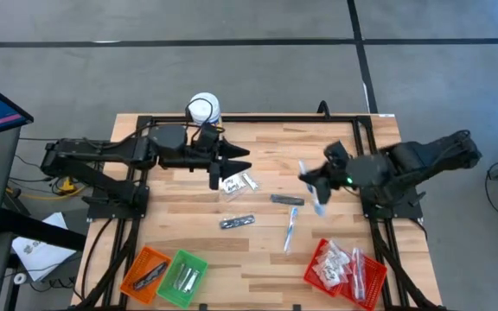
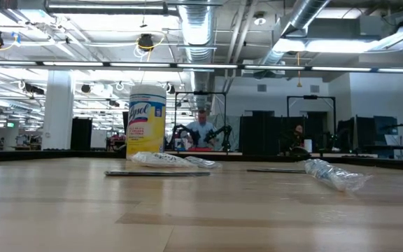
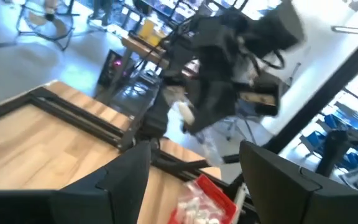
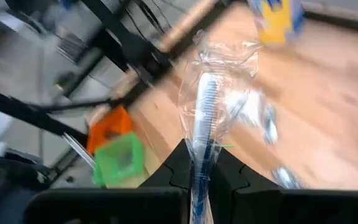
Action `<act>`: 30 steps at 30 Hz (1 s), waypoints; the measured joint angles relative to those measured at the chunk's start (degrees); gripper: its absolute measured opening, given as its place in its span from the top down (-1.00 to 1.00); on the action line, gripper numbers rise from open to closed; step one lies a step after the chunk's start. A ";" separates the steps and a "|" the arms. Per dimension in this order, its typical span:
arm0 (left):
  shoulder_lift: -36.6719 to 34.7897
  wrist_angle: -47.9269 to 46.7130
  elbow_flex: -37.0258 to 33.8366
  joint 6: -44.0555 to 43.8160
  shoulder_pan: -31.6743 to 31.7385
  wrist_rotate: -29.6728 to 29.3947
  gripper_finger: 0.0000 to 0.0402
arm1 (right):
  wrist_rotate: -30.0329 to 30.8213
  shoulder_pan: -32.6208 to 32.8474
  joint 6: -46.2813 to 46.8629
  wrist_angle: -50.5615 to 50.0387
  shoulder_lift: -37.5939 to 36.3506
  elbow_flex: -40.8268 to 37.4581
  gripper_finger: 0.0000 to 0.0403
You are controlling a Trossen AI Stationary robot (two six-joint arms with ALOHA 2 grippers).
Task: Pick & Place Travel size toiletries
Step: Put the blue toothbrush into the right red basket
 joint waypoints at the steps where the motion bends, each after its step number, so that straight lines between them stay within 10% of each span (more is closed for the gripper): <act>1: 0.16 -0.33 0.00 -0.20 -0.04 -0.34 -0.20 | 1.16 1.94 2.56 -2.70 -0.06 0.00 0.93; 20: 15.89 19.16 -0.02 -16.22 -11.05 -8.80 -0.20 | 11.89 43.02 68.10 -43.73 7.59 -0.02 0.93; 30: 25.21 31.56 -0.04 -22.79 -14.81 -10.28 -0.20 | -0.15 47.43 72.38 -42.44 16.83 -0.76 0.93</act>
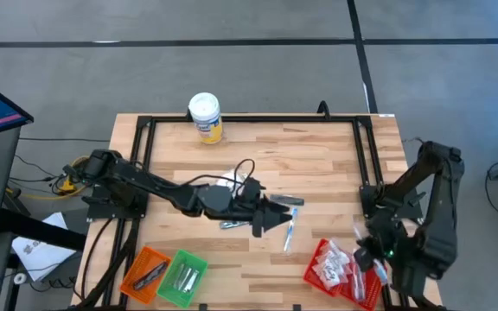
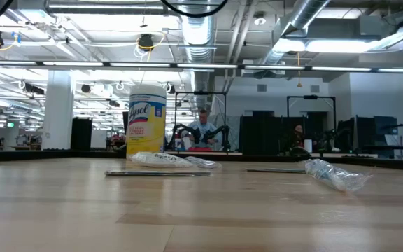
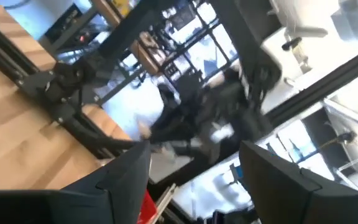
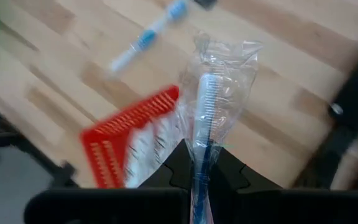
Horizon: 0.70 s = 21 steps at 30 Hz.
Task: Pick & Place Travel size toiletries
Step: Put the blue toothbrush into the right red basket
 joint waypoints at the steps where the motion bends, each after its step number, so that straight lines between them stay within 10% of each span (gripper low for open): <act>1: 0.08 0.53 0.00 -0.06 -0.04 -0.51 -0.20 | -0.91 0.01 0.21 0.15 1.07 -0.02 0.93; 21: -1.20 1.13 0.04 -1.48 -1.78 -1.24 -0.20 | -11.64 1.45 1.68 2.61 18.29 1.49 0.93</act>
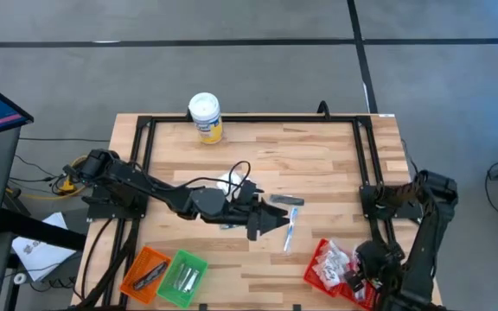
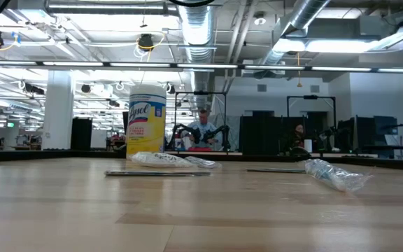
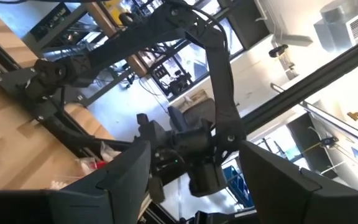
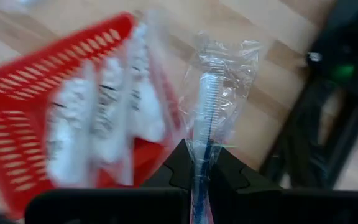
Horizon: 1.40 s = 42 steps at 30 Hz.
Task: Pick & Place Travel size toiletries
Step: Put the blue toothbrush into the right red basket
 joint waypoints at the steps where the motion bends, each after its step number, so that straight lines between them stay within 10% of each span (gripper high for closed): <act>1: 0.00 -0.01 0.00 0.00 0.00 0.07 -0.20 | -0.69 -0.03 0.01 -0.63 0.75 0.07 0.93; 42: 0.04 -0.03 0.00 -3.45 -0.23 0.25 -0.20 | 4.54 -2.02 -0.14 4.20 6.61 -0.46 0.67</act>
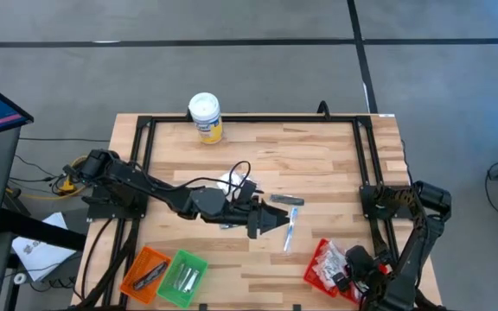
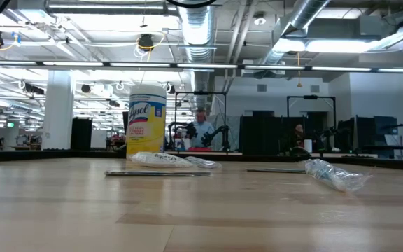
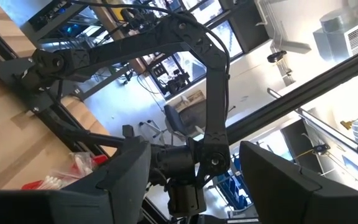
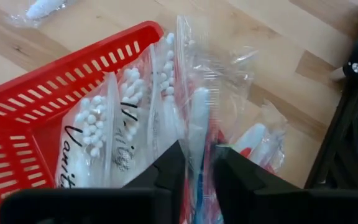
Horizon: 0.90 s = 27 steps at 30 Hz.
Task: Pick & Place Travel size toiletries
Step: Put the blue toothbrush into the right red basket, then put the nail cutter into the green basket
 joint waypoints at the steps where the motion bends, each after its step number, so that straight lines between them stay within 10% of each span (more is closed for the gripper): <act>1: 0.00 0.00 0.00 0.01 0.01 -0.01 -0.20 | 0.10 0.05 0.00 -0.09 0.00 0.00 0.62; 13: 0.00 0.00 0.00 1.10 0.34 -0.24 -0.20 | -0.75 -0.17 -0.92 -7.65 -1.67 5.25 0.33; 27: 0.00 0.02 0.00 3.48 0.34 -1.09 -0.20 | 1.82 -4.03 -16.32 -0.20 -20.46 5.03 0.78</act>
